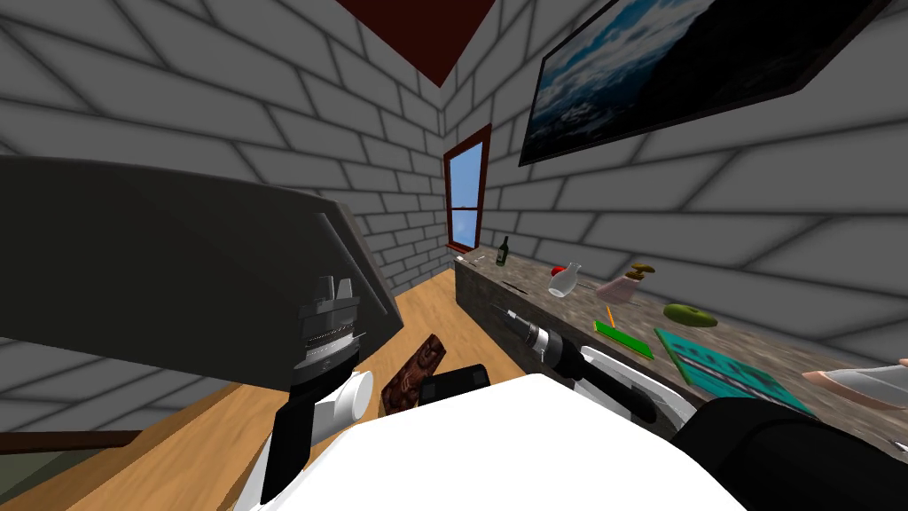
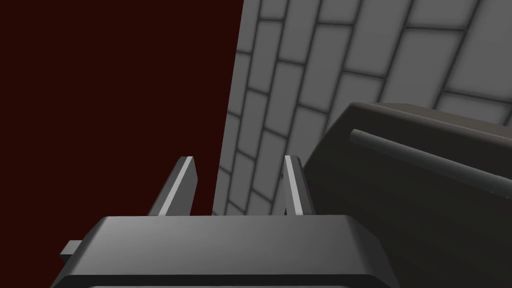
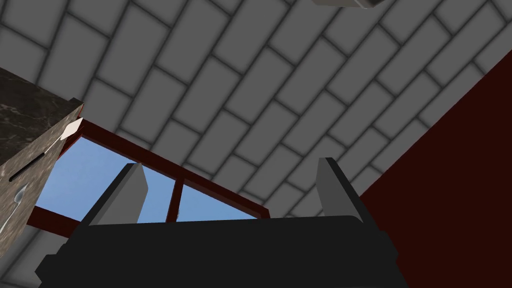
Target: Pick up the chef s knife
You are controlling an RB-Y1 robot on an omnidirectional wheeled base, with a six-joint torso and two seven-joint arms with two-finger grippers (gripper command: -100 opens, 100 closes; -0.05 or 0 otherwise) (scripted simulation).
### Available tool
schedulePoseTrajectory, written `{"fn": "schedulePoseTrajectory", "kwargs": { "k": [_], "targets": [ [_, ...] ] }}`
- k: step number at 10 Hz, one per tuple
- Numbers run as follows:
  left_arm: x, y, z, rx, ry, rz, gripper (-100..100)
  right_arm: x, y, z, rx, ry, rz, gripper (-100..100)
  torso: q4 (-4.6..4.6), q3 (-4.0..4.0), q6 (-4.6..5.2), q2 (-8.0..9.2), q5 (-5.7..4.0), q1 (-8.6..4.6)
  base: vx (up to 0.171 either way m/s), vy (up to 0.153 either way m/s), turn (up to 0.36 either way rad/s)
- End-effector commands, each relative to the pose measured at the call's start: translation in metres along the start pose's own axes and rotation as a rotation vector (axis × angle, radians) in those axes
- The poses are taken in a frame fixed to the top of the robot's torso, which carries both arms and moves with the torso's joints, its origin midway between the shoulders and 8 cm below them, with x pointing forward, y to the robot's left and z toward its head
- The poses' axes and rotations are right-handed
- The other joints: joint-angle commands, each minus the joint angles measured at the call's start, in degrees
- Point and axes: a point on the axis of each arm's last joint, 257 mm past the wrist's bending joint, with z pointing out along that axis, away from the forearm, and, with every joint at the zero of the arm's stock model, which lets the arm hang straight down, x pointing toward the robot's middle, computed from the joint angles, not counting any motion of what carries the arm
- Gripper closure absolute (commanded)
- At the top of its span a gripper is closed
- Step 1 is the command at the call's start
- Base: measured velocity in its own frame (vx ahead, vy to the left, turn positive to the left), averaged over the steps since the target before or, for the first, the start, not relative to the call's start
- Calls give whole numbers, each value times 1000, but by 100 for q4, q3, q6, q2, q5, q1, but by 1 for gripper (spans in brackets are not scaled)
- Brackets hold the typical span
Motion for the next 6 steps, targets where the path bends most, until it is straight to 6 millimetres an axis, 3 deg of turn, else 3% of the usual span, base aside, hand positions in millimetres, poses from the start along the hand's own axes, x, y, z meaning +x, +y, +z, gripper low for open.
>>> {"fn": "schedulePoseTrajectory", "kwargs": {
  "k": [1, 5, 6],
  "targets": [
    [0, 0, 0, 0, 0, 0, 0, 13, -10, -8, 33, 54, 1, -100, 0, 0, 0, 0, 0, 0, 11, 49, 126],
    [0, 0, 0, 0, 0, 0, 0, 17, -11, -10, 37, 85, -15, -100, 0, 0, 1, 0, 1, 2, -5, 22, 22],
    [0, 0, 0, 0, 0, 0, 0, 29, -23, -18, 72, 139, -16, -100, 0, 1, 0, 1, 0, -2, 16, 25, 123]
  ]
}}
